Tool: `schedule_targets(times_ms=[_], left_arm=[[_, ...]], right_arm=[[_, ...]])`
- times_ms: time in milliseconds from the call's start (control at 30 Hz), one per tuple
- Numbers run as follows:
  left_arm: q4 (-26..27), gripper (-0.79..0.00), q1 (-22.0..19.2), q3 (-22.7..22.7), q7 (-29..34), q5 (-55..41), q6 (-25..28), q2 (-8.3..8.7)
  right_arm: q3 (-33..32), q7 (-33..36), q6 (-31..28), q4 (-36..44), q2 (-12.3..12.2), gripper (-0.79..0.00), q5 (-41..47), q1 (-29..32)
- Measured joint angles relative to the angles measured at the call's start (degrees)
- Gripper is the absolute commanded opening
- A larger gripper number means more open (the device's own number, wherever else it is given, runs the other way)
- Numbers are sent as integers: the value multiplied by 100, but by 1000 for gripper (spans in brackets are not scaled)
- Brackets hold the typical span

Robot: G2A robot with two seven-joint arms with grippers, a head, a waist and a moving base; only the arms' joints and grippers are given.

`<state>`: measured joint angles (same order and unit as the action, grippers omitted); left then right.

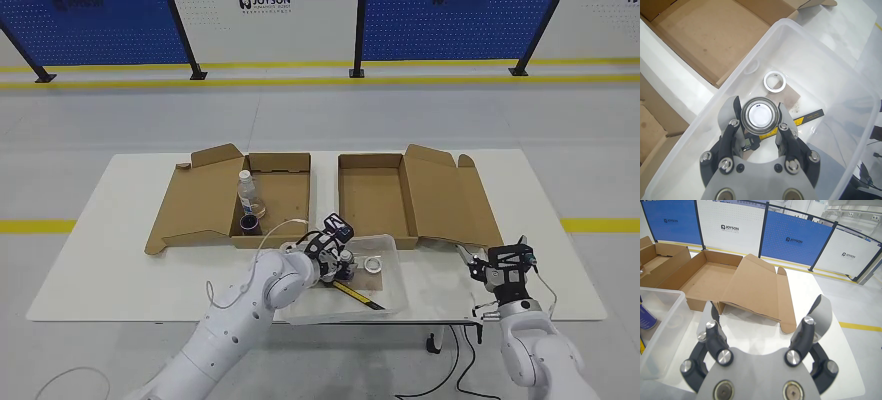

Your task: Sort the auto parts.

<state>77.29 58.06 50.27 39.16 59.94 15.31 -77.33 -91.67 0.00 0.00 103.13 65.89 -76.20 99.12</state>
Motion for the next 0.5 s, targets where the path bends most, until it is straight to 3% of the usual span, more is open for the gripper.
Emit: schedule_targets(times_ms=[500], left_arm=[[779, -785, 179, 520, -135, 23, -87, 119]], right_arm=[[0, 0, 0, 0, 0, 0, 0, 0]])
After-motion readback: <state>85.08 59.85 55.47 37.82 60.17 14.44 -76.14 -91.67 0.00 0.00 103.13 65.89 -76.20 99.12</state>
